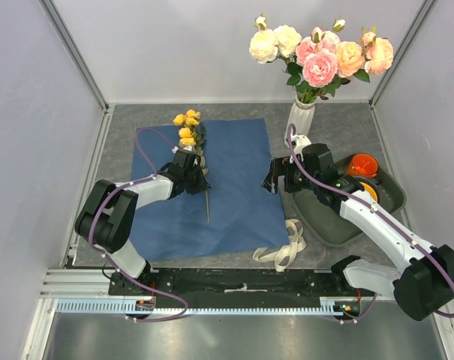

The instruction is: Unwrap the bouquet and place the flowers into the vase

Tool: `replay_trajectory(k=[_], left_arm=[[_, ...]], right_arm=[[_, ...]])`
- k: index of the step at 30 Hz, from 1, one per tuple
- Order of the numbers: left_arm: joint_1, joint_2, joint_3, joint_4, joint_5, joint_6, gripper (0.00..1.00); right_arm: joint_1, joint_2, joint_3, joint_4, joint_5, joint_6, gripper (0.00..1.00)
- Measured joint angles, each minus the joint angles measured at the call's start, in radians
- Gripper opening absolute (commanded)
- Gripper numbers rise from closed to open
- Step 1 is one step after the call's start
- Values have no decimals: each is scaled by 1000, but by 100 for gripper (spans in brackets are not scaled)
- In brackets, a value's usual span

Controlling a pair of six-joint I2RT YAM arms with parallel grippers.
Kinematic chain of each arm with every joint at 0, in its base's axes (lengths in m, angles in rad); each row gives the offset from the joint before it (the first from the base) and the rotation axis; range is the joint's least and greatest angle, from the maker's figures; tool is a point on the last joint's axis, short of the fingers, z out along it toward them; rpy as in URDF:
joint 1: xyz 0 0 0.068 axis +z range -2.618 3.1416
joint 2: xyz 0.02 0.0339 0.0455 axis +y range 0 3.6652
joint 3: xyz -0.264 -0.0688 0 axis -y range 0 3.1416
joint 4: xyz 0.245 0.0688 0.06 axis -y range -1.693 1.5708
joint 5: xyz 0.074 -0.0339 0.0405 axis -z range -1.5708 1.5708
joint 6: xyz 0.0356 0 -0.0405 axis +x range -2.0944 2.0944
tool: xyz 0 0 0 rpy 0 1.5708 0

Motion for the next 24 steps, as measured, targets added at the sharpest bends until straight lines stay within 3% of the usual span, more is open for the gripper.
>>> replay_trajectory(k=[8, 17, 24], left_arm=[[0, -73, -2, 42, 139, 14, 2], [0, -491, -83, 193, 376, 14, 2], [0, -740, -231, 359, 568, -31, 2]], right_arm=[[0, 8, 4, 1, -55, 37, 98], [0, 26, 92, 56, -165, 124, 98], [66, 29, 121, 310, -301, 252, 92]])
